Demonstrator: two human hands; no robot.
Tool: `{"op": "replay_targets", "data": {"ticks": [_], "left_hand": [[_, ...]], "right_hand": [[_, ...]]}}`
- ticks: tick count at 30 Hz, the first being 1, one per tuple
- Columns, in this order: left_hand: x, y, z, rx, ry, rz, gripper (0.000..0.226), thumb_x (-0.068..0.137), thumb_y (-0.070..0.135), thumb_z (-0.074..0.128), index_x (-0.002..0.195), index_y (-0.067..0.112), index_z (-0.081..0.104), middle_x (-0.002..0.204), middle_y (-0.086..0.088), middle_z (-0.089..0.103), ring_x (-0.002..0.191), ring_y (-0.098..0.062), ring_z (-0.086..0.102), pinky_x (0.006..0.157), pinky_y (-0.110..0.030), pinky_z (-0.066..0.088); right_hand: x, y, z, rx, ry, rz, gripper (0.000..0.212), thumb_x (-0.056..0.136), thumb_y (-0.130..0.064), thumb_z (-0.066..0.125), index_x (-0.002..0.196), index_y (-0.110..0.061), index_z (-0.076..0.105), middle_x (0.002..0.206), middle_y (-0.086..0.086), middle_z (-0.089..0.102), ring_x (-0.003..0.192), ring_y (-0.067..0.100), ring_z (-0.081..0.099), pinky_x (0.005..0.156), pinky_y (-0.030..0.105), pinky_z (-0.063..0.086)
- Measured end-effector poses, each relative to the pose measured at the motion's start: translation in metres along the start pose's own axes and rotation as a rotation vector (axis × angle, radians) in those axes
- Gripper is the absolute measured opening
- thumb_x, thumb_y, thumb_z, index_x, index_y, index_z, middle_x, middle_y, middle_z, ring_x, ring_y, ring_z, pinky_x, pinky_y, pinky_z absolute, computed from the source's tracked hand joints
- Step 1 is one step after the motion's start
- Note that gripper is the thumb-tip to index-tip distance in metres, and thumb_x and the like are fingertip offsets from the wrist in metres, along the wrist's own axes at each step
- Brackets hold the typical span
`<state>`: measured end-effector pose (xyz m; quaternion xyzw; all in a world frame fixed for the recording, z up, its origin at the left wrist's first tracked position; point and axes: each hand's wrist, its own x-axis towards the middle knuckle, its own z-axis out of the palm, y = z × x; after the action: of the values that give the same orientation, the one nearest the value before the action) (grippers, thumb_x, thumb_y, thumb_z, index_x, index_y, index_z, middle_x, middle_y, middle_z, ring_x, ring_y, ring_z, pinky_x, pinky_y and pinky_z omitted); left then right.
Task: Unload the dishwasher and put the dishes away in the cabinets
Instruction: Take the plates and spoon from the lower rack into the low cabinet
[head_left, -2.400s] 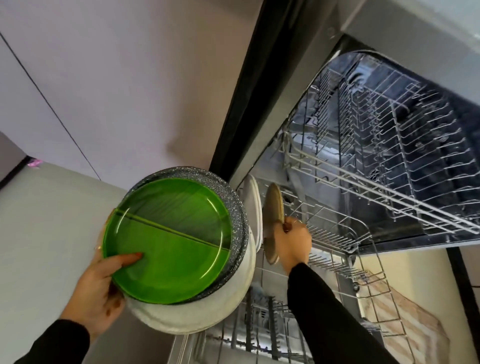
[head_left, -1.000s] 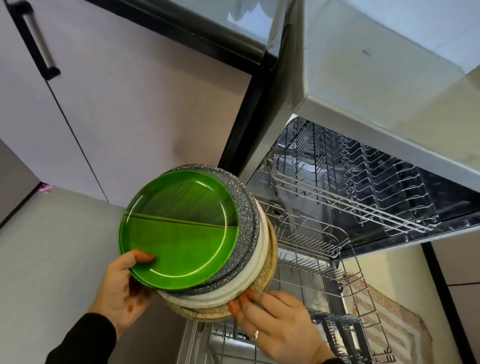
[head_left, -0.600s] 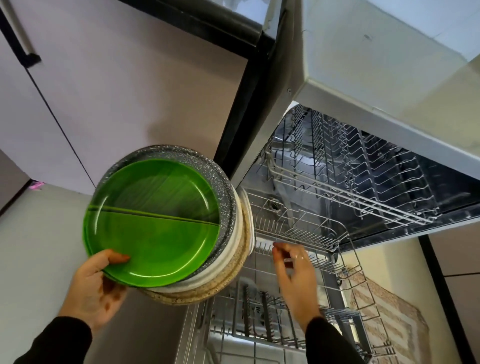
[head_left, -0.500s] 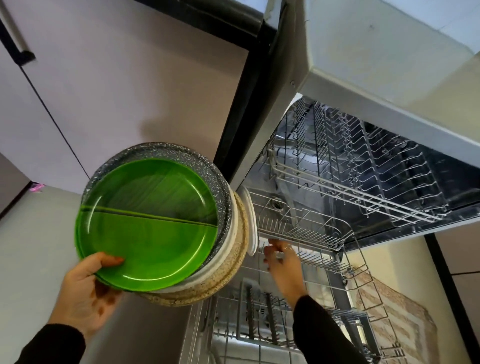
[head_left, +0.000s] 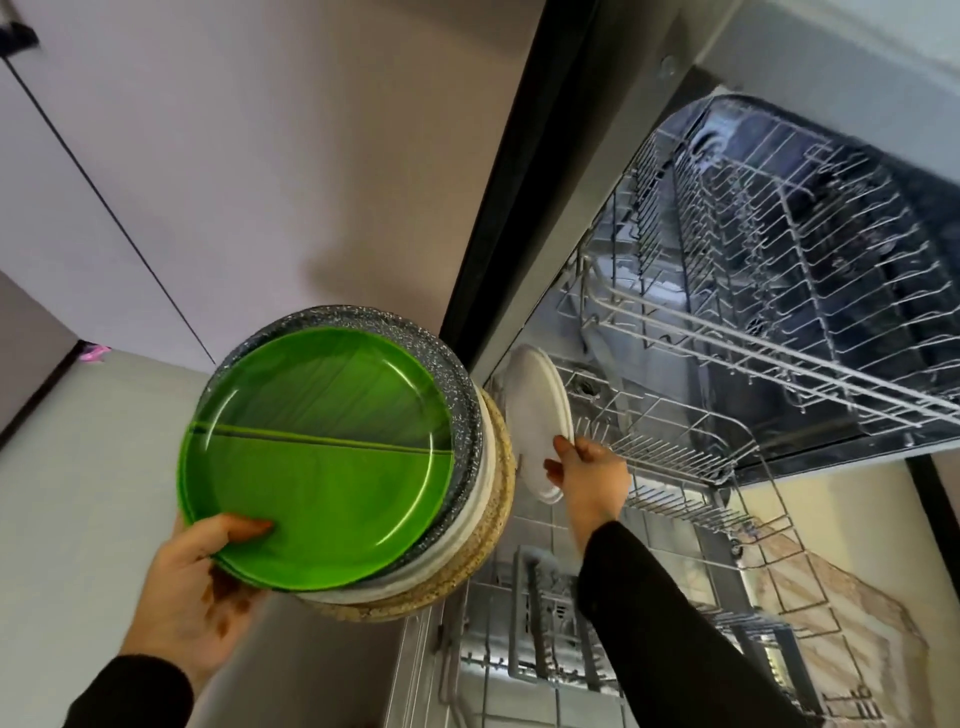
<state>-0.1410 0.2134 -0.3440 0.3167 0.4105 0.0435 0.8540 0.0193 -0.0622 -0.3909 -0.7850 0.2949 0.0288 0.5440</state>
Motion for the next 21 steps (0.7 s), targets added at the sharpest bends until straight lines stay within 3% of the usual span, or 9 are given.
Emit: {"op": "replay_targets", "data": {"ticks": [4, 6, 8, 10, 12, 14, 15, 17, 21], "left_hand": [[-0.010, 0.006, 0.012, 0.011, -0.011, -0.034, 0.098, 0.031, 0.015, 0.079, 0.126, 0.005, 0.058, 0.099, -0.009, 0.074, 0.085, -0.027, 0.072, 0.069, -0.050, 0.057], [-0.021, 0.013, 0.020, 0.000, -0.031, -0.052, 0.079, 0.050, 0.012, 0.071, 0.128, 0.006, 0.058, 0.115, -0.014, 0.069, 0.097, -0.031, 0.068, 0.073, -0.054, 0.055], [-0.038, 0.020, 0.029, -0.018, -0.050, -0.072, 0.067, 0.062, 0.007, 0.058, 0.128, 0.006, 0.058, 0.109, -0.012, 0.072, 0.091, -0.030, 0.070, 0.072, -0.053, 0.055], [-0.060, 0.027, 0.039, -0.027, -0.049, -0.080, 0.064, 0.059, 0.007, 0.060, 0.123, 0.005, 0.060, 0.094, -0.009, 0.075, 0.080, -0.027, 0.073, 0.067, -0.050, 0.057], [-0.085, 0.037, 0.053, -0.024, -0.087, -0.095, 0.053, 0.053, 0.008, 0.066, 0.106, 0.005, 0.069, 0.092, -0.011, 0.075, 0.074, -0.027, 0.073, 0.058, -0.045, 0.059], [-0.118, 0.049, 0.071, 0.002, -0.153, -0.131, 0.027, 0.063, 0.005, 0.059, 0.084, 0.004, 0.075, 0.083, -0.012, 0.075, 0.066, -0.026, 0.073, 0.049, -0.038, 0.058], [-0.131, 0.052, 0.080, 0.012, -0.168, -0.147, 0.022, 0.071, 0.002, 0.054, 0.080, 0.003, 0.074, 0.076, -0.010, 0.075, 0.061, -0.024, 0.072, 0.045, -0.035, 0.057], [-0.155, 0.060, 0.099, 0.055, -0.176, -0.157, 0.029, 0.083, 0.000, 0.046, 0.079, 0.004, 0.074, 0.070, -0.009, 0.074, 0.057, -0.023, 0.071, 0.043, -0.033, 0.056], [-0.189, 0.072, 0.119, 0.098, -0.165, -0.146, 0.023, 0.084, -0.001, 0.046, 0.092, 0.005, 0.067, 0.074, -0.008, 0.075, 0.076, -0.029, 0.068, 0.048, -0.031, 0.058]], "right_hand": [[-0.036, -0.010, -0.042, 0.009, 0.000, -0.063, 0.012, 0.082, -0.018, 0.073, 0.093, -0.015, 0.073, 0.080, 0.000, 0.074, 0.066, 0.009, 0.071, 0.061, 0.023, 0.058], [-0.061, -0.013, -0.071, -0.095, -0.027, -0.159, 0.019, 0.080, -0.021, 0.073, 0.098, -0.014, 0.073, 0.082, -0.004, 0.073, 0.064, 0.008, 0.069, 0.054, 0.018, 0.054], [-0.089, -0.019, -0.099, -0.275, -0.034, -0.311, 0.016, 0.079, -0.017, 0.074, 0.095, -0.015, 0.072, 0.086, -0.015, 0.065, 0.065, 0.000, 0.061, 0.050, 0.007, 0.047], [-0.115, -0.029, -0.123, -0.391, -0.060, -0.449, 0.016, 0.076, -0.007, 0.076, 0.090, -0.014, 0.073, 0.093, -0.025, 0.052, 0.074, -0.008, 0.057, 0.067, -0.003, 0.045], [-0.138, -0.038, -0.143, -0.442, -0.127, -0.503, 0.021, 0.074, 0.000, 0.076, 0.088, -0.015, 0.072, 0.093, -0.024, 0.051, 0.084, -0.011, 0.058, 0.081, -0.003, 0.043], [-0.163, -0.047, -0.165, -0.461, -0.175, -0.537, 0.030, 0.072, -0.006, 0.078, 0.083, -0.032, 0.070, 0.090, -0.025, 0.054, 0.100, -0.010, 0.053, 0.083, 0.007, 0.049], [-0.173, -0.049, -0.174, -0.467, -0.181, -0.564, 0.035, 0.071, -0.015, 0.078, 0.079, -0.047, 0.066, 0.093, -0.022, 0.055, 0.100, -0.004, 0.055, 0.079, 0.011, 0.053], [-0.194, -0.062, -0.188, -0.424, -0.171, -0.579, 0.029, 0.067, -0.030, 0.074, 0.075, -0.056, 0.063, 0.099, -0.022, 0.054, 0.093, 0.003, 0.058, 0.072, 0.016, 0.055], [-0.236, -0.095, -0.206, -0.338, -0.218, -0.572, 0.073, 0.074, 0.003, 0.069, 0.076, -0.069, 0.057, 0.101, -0.039, 0.052, 0.090, -0.011, 0.054, 0.073, 0.009, 0.046]]}}
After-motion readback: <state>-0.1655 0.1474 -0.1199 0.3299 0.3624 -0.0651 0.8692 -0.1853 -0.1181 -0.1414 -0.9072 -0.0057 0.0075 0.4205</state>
